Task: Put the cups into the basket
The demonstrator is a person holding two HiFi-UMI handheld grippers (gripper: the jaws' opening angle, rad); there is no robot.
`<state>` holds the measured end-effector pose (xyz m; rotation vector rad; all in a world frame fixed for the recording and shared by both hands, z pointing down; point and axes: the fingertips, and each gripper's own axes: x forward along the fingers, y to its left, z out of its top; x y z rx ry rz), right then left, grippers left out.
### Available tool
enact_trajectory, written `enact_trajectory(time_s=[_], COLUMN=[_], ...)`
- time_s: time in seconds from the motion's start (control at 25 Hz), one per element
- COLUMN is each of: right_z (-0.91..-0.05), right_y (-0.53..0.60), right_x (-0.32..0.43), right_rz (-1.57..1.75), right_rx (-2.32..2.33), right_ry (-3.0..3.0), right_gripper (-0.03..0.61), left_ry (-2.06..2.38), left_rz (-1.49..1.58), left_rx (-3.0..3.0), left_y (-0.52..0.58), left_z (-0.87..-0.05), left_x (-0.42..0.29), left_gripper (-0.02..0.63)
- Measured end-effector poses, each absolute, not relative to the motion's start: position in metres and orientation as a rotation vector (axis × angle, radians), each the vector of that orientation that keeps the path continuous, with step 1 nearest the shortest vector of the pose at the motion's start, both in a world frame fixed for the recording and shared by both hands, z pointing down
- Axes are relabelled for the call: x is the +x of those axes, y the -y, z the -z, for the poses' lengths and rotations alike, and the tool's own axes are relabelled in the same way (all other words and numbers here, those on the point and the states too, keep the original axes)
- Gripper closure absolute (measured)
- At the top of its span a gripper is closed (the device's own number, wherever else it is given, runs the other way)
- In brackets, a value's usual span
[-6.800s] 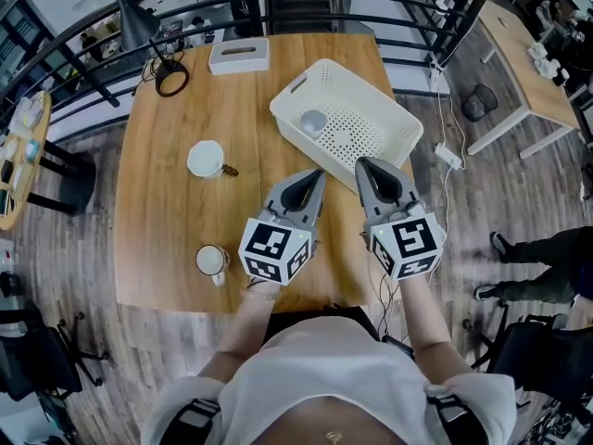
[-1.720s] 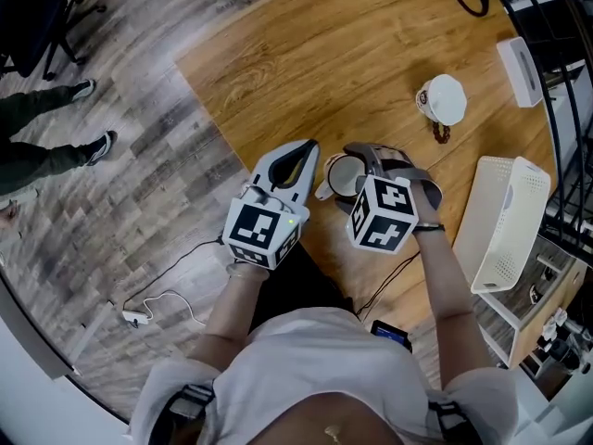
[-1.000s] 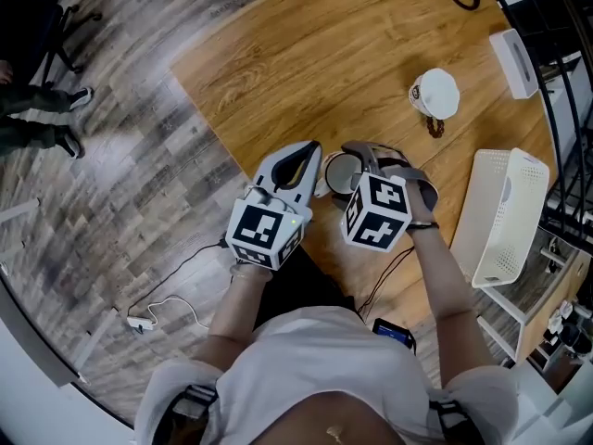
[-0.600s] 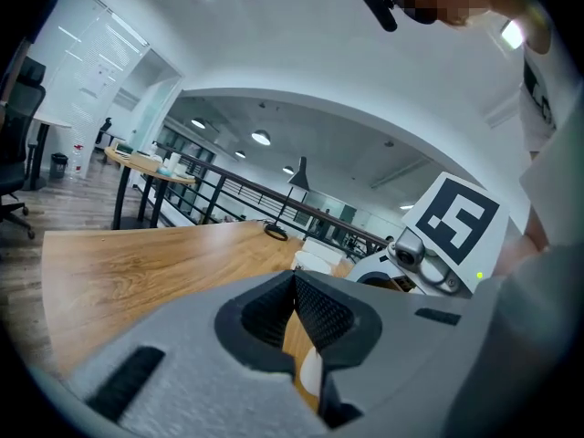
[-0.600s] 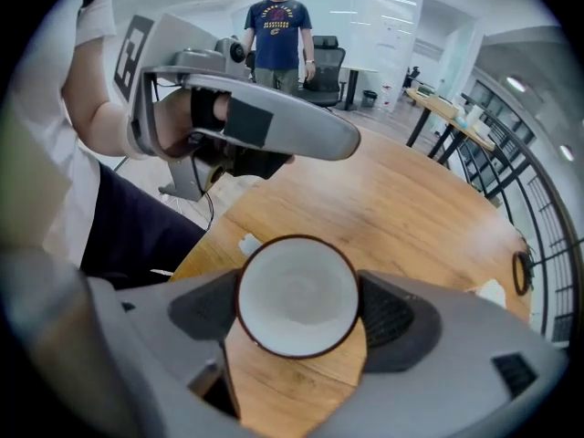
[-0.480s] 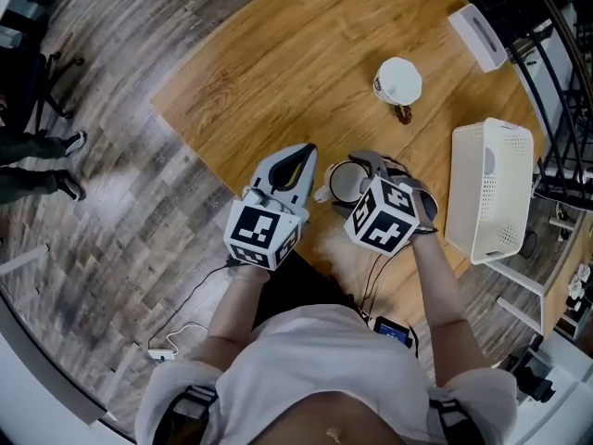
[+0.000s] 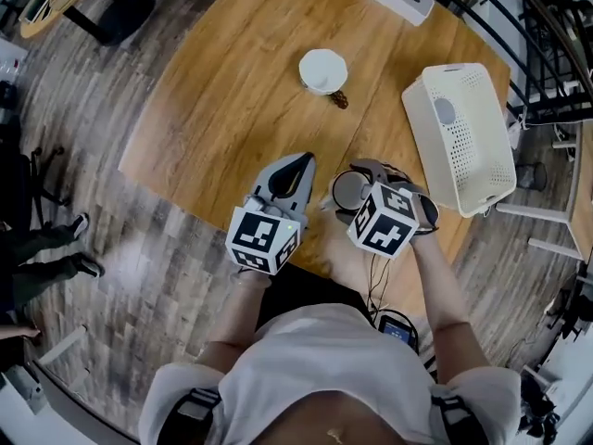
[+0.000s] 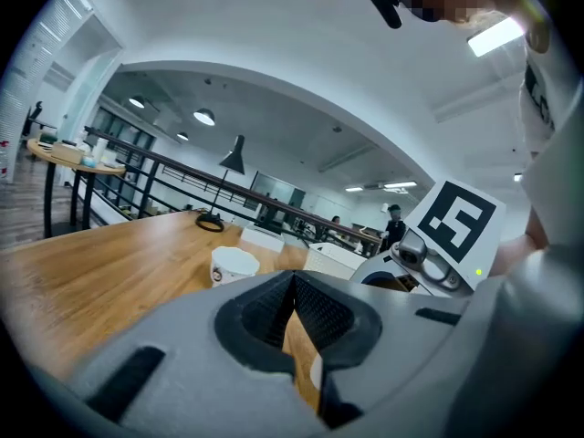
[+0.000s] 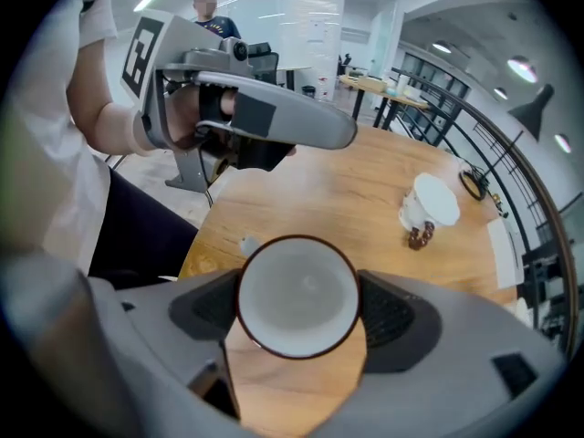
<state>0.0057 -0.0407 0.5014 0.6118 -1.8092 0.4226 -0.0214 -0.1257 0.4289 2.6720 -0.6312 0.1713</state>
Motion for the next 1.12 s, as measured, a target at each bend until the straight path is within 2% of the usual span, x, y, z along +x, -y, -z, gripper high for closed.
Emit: enact_trajectory(time_s=[0.56,1.12], right_z=[-0.497,-0.482], right_y=[-0.055,-0.103], right_x=[0.089,0.120], right_rz=[-0.692,-0.771], right_rx=[1.020,1.172], right_ry=[1.684,1.634], right_gripper=[0.189,0.189], left_ry=[0.090,-0.117], left_rz=[-0.259,-0.309], left_rx=[2.782,2.798], left_y=[0.035,-0.019], left_z=[-0.419,-0.408], left_x=[0.093,0.134], left_gripper=[0.606,0.606])
